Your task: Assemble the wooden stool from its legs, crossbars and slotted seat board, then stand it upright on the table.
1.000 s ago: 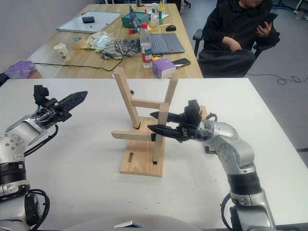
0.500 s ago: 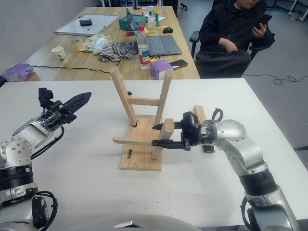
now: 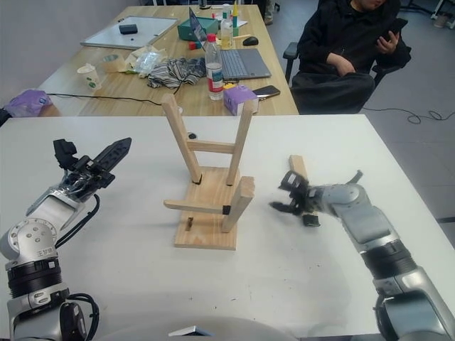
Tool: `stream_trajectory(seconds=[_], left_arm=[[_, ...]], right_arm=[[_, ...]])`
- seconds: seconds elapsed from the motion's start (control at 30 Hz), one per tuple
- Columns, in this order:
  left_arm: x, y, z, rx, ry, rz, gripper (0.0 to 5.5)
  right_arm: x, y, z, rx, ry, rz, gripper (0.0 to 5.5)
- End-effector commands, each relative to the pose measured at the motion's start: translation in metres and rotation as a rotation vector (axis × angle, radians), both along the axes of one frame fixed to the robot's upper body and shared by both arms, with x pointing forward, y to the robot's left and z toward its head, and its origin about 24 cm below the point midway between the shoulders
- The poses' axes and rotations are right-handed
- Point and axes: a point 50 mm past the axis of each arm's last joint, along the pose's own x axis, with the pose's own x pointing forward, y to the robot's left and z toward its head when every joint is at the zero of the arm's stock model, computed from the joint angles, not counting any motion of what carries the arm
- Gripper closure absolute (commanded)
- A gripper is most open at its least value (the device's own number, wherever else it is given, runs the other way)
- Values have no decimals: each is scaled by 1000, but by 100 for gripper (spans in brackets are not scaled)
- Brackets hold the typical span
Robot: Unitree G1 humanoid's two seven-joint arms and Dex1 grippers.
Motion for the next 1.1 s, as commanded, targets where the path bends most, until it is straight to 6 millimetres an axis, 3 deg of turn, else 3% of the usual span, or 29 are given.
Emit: stream_trajectory(seconds=[0.03,0.13,0.2,0.37,0.47,0.57,0.63,0.7,0.77,0.83,0.9,0.93,1.0,1.03,1.1], left_arm=[[1,0,0,-1,0,18,232],[3,0,2,1,0,11,232],[4,1,3,2,-2,8,232],[4,-1,2,1,1,0,232],[5,-2,2,-2,2,-4,232],[4,-2,0,-5,7,-3,232],[4,-2,0,-8,9,0,232],[3,-1,-1,-8,10,1,232],[2,-1,-1,-10,12,0,232],[0,0,-2,-13,12,5,232],[-1,1,-2,-16,13,11,232],[-2,1,-2,-17,14,12,232],[-3,2,-2,-17,13,20,232],[-3,4,-1,-11,10,33,232],[-2,7,4,3,-3,66,232]], right_arm=[[-2,43,104,702,-273,157,336],[-38,66,154,1038,-261,479,397],[-55,72,164,1081,-209,620,426],[-84,85,150,1055,-19,782,511],[-97,102,114,833,120,790,548],[-90,100,66,509,245,637,548],[-88,96,64,497,251,627,548],[-83,91,85,632,207,651,548],[-68,76,120,874,139,617,548],[-40,45,156,1151,51,466,548],[-9,3,170,1352,-14,207,519],[4,-14,154,1282,-25,9,505],[12,-27,113,960,-16,-259,465],[8,-28,82,706,9,-363,448],[-8,-30,36,384,53,-479,415]])
